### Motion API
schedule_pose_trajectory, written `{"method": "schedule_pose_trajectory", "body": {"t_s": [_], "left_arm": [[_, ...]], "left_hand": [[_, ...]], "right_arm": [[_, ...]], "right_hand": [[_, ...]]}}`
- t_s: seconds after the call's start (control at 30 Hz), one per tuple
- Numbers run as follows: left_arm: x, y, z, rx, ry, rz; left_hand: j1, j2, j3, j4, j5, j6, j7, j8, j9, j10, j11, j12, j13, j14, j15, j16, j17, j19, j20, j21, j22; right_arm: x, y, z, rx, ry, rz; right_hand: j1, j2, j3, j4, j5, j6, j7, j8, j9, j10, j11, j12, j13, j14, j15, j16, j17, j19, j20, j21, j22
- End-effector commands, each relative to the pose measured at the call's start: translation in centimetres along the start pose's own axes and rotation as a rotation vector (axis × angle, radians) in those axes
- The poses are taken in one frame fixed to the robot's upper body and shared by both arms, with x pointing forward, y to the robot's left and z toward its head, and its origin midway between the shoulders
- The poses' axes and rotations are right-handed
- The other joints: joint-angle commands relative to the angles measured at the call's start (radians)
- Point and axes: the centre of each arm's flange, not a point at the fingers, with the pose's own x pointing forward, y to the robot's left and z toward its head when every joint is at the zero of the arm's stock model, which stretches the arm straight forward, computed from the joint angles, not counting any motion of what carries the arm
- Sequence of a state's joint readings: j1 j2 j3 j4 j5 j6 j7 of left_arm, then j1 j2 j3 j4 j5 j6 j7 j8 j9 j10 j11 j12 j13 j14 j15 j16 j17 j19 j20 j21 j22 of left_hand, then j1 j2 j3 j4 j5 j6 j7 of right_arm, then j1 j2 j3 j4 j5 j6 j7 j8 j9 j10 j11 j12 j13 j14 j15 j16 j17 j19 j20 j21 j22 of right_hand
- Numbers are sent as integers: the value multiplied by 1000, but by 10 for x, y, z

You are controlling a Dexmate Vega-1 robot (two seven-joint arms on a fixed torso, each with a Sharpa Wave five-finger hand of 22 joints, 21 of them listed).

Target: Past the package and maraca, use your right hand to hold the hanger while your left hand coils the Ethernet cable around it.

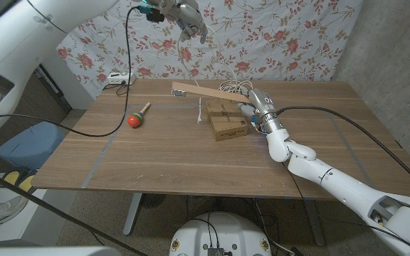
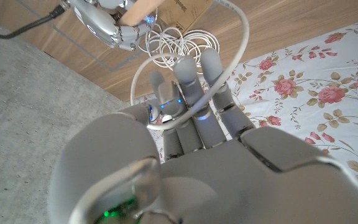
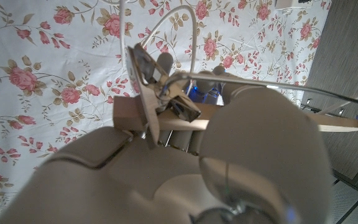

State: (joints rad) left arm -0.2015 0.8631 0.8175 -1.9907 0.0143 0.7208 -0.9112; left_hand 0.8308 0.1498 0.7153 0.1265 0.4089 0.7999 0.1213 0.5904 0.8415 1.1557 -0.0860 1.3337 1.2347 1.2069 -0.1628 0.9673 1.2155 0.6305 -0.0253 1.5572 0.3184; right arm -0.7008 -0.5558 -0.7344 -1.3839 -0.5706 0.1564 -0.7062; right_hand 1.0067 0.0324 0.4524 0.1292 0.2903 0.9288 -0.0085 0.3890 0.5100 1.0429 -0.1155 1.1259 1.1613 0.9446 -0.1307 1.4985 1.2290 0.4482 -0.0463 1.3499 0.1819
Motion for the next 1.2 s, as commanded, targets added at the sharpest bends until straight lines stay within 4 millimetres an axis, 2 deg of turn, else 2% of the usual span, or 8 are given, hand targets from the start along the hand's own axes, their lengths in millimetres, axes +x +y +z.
{"method": "schedule_pose_trajectory", "body": {"t_s": [0.03,0.17,0.27,0.5,0.67,0.83,0.97,1.2], "left_arm": [[-34,0,6,124,57,-108],[-50,-2,1,235,342,3],[-53,-5,-2,314,567,76],[-55,-9,-15,412,894,201],[-68,-4,-22,325,775,139],[-80,1,-24,219,536,47],[-76,-5,-19,184,360,-57],[-69,-19,-4,197,199,-115]], "left_hand": [[11,14,7,-5,-4,30,28,1,-6,-46,-26,10,3,-12,1,10,5,-5,3,5,3],[11,9,6,-6,-9,39,25,-1,-21,-61,-28,21,3,-29,13,12,8,-29,14,4,5],[9,-1,1,-6,-13,49,12,-5,-36,-83,-21,29,3,-45,20,14,10,-53,27,0,2],[1,-31,-4,1,-13,68,-10,-42,-92,-121,-6,58,1,-88,37,26,12,-98,39,-4,-11],[2,-39,-3,0,-10,77,-17,-57,-114,-132,1,69,0,-95,40,33,12,-108,43,-3,-16],[10,-28,7,-4,-6,86,-6,-72,-135,-133,0,84,0,-89,39,44,11,-94,40,4,-20],[25,-8,20,-13,-8,96,13,-89,-160,-128,-25,110,0,-67,22,66,10,-53,29,16,-23],[36,6,24,-20,-18,101,32,-103,-178,-133,-36,132,0,-61,14,77,8,-20,12,16,-29]], "right_arm": [[6,7,8,-2,-6,0],[8,8,11,-3,-10,-1],[9,9,13,-4,-12,-1],[14,13,15,-1,-21,12],[18,16,16,1,-29,19],[22,19,15,8,-33,23],[25,21,15,6,-40,24],[27,23,16,17,-43,20]], "right_hand": [[-115,136,1,3,7,6,5,3,2,7,0,-2,-2,6,-81,5,3,5,-93,-1,2],[-115,136,1,4,7,7,6,3,1,1,-2,7,15,6,-81,5,3,5,-92,-1,1],[-114,136,1,4,7,7,5,3,1,5,-1,-3,-4,6,-81,5,3,5,-92,-1,1],[-114,136,1,4,8,7,5,4,2,7,1,0,-1,5,-81,5,3,7,-93,-1,1],[-114,136,1,4,8,7,5,4,1,3,1,2,5,5,-82,5,3,6,-93,-2,1],[-114,136,0,4,8,6,7,5,3,1,2,6,11,5,-81,5,3,5,-93,-2,1],[-114,136,0,5,8,7,7,4,1,6,0,-2,-5,4,-81,5,3,3,-93,-3,1],[-114,135,0,5,9,6,5,4,1,3,-1,-1,-2,4,-81,5,3,4,-92,-4,1]]}}
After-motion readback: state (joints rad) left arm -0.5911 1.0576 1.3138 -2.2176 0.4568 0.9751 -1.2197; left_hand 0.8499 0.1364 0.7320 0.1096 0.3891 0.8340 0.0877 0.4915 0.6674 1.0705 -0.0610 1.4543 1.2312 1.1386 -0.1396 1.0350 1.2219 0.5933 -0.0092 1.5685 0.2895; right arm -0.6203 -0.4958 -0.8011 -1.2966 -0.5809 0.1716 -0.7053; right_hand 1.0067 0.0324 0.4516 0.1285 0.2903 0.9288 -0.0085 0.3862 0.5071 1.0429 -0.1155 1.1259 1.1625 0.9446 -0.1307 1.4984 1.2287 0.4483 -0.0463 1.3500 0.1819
